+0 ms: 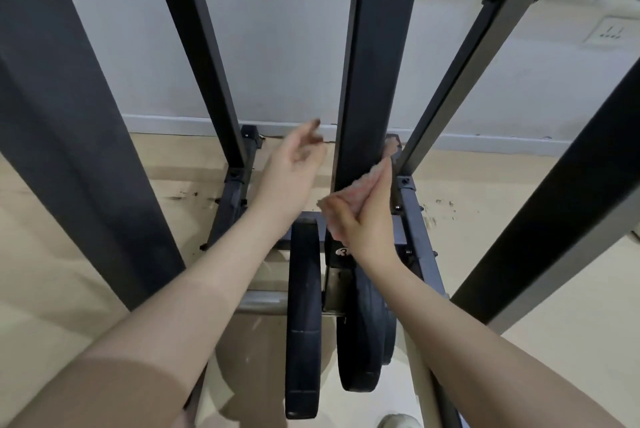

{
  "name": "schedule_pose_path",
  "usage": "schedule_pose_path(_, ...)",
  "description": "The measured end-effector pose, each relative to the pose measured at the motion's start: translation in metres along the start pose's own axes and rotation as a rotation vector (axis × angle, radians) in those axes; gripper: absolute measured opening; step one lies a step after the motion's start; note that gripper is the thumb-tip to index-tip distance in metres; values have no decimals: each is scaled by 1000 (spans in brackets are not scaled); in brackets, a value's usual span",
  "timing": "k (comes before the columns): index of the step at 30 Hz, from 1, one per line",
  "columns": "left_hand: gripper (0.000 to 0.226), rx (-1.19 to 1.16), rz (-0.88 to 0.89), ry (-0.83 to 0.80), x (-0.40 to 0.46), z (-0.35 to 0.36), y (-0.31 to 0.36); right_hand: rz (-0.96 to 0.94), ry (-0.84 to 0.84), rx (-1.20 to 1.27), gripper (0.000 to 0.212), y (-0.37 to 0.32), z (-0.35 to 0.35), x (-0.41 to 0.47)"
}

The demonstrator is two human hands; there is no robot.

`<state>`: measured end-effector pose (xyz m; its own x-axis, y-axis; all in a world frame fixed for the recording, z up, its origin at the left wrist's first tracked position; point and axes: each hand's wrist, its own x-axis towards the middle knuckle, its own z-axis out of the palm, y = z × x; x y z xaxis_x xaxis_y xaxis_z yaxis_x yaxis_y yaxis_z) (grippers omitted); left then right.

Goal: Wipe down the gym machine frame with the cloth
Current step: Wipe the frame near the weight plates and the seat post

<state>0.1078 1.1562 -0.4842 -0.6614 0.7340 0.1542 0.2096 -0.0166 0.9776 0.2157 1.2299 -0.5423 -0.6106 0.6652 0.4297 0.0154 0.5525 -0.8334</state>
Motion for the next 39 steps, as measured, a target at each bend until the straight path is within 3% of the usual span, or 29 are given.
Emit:
schedule_pose_path(1, 37, 17, -60, -42, -10, 2, -14, 18, -34, -79, 37, 2, 2, -8)
schedule_pose_path(2, 38, 32, -112, -86, -18, 4, -24, 120, 15, -15, 28, 6, 6, -14)
schedule_pose_path(3, 42, 46, -141, -126, -24, 8, -31, 215, 17, 28, 52, 11, 7, -21)
schedule_pose_path(7, 55, 80, -123, -144, -27, 15, -39, 442, -138, 62, 43, 16, 7, -27)
schedule_pose_path(8, 55, 86, -122, -144, -26, 15, -40, 326, -140, -17, 33, 17, 6, -25)
schedule_pose_path(10, 56, 108, -120, -149, -25, 15, -41, 27, -50, -252, 45, 18, 8, -20)
schedule_pose_path(11, 56, 121, -119, -148, -25, 15, -42, 30, -42, -216, 43, 27, 10, -25)
schedule_pose_path(12, 56, 129, -121, -145, -25, 15, -42, 99, -37, -99, 45, 27, 7, -29)
schedule_pose_path(15, 56, 128, -137, -158, -25, 14, -41, 578, -13, 96, 60, 33, 14, -37)
schedule_pose_path(17, 56, 144, -133, -158, -26, 14, -38, 405, -46, -194, 57, 21, 4, -35)
schedule_pose_path(18, 55, 149, -132, -158, -27, 15, -36, 204, -86, -433, 60, 11, 2, -28)
schedule_pose_path(20, 50, 117, -158, -172, -28, 14, -31, -77, -22, -656, 68, -2, -3, -15)
schedule_pose_path(22, 35, 5, -222, -200, -30, 7, -29, -1, -59, -734, 63, -15, -5, 5)
schedule_pose_path(23, 31, -59, -251, -209, -30, 2, -29, -98, 55, -700, 62, -21, -7, 14)
schedule_pose_path(26, 38, -97, -283, -147, -34, -17, -33, -510, 40, -874, 58, -5, -36, 20)
schedule_pose_path(30, 24, -188, -375, -24, -45, -26, -33, -1014, -407, -1284, 48, 2, -58, 5)
schedule_pose_path(32, 24, -193, -389, -21, -50, -24, -31, -1170, -588, -1342, 46, -9, -62, 11)
schedule_pose_path(33, 24, -188, -384, -20, -52, -22, -30, -1222, -635, -1351, 45, -17, -62, 19)
schedule_pose_path(35, 25, -150, -362, 14, -53, -19, -27, -1304, -575, -1472, 44, -32, -63, 45)
schedule_pose_path(39, 23, -80, -308, 146, -53, -24, -25, -1002, -382, -1601, 39, -54, -49, 65)
